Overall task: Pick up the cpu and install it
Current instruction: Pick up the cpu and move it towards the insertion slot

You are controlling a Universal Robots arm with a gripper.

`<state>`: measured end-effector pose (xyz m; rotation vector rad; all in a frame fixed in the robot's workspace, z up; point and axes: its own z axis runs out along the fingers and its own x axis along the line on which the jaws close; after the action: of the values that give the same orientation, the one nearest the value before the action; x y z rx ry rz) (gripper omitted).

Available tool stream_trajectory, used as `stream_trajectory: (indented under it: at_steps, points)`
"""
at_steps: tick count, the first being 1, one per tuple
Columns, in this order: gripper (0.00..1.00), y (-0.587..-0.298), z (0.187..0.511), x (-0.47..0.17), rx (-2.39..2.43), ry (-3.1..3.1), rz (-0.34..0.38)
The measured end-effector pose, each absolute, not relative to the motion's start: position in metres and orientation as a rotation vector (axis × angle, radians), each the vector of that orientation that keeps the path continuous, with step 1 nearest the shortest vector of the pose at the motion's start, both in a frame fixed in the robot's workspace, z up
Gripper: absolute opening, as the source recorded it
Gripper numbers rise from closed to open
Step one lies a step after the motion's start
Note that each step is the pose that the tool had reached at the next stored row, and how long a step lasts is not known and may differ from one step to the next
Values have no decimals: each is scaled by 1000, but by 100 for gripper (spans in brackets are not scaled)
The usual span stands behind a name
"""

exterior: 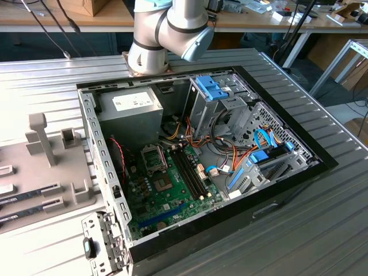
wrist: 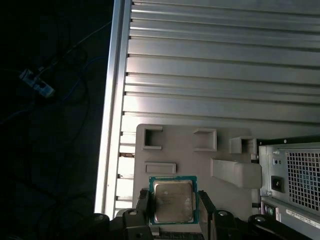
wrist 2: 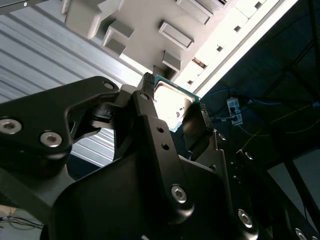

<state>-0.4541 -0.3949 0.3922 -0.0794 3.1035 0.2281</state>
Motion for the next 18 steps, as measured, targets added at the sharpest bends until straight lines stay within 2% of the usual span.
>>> stream_trajectory:
  at_steps: [18]
  points:
    - [47,-395,410,-454,-79,3103,231]
